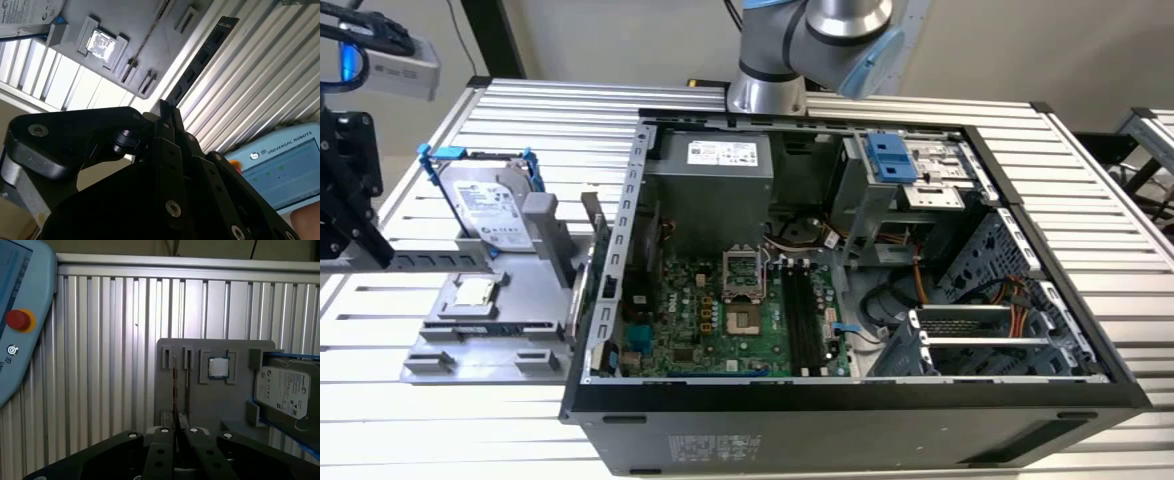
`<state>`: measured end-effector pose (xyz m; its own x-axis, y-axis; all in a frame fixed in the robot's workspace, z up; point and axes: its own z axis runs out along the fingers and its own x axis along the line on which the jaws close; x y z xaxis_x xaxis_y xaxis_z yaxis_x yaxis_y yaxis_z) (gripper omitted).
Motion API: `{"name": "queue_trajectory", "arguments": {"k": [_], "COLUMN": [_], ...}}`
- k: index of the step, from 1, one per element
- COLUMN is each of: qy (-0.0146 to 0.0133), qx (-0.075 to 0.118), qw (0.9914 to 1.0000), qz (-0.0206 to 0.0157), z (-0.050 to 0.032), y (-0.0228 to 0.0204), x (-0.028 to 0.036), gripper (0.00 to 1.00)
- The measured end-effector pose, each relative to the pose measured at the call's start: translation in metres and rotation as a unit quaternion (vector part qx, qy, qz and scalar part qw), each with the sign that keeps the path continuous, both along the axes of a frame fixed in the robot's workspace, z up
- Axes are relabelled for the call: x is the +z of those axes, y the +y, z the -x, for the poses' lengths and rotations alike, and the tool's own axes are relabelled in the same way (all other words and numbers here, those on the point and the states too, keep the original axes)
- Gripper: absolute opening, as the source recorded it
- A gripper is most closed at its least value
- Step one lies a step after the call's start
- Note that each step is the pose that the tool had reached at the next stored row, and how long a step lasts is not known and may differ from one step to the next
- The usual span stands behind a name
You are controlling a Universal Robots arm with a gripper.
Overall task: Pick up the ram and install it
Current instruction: 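Pick up the ram and move it above insertion slot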
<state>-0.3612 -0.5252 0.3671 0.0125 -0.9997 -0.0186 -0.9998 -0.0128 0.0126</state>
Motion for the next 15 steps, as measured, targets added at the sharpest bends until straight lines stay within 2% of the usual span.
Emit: {"name": "queue_trajectory", "arguments": {"k": [15], "qy": [0.0], "qx": [0.0], "qw": [1.0], "qz": [0.0], "z": [0.0], "y": [0.0], "x": [0.0233], "gripper": [0.0]}}
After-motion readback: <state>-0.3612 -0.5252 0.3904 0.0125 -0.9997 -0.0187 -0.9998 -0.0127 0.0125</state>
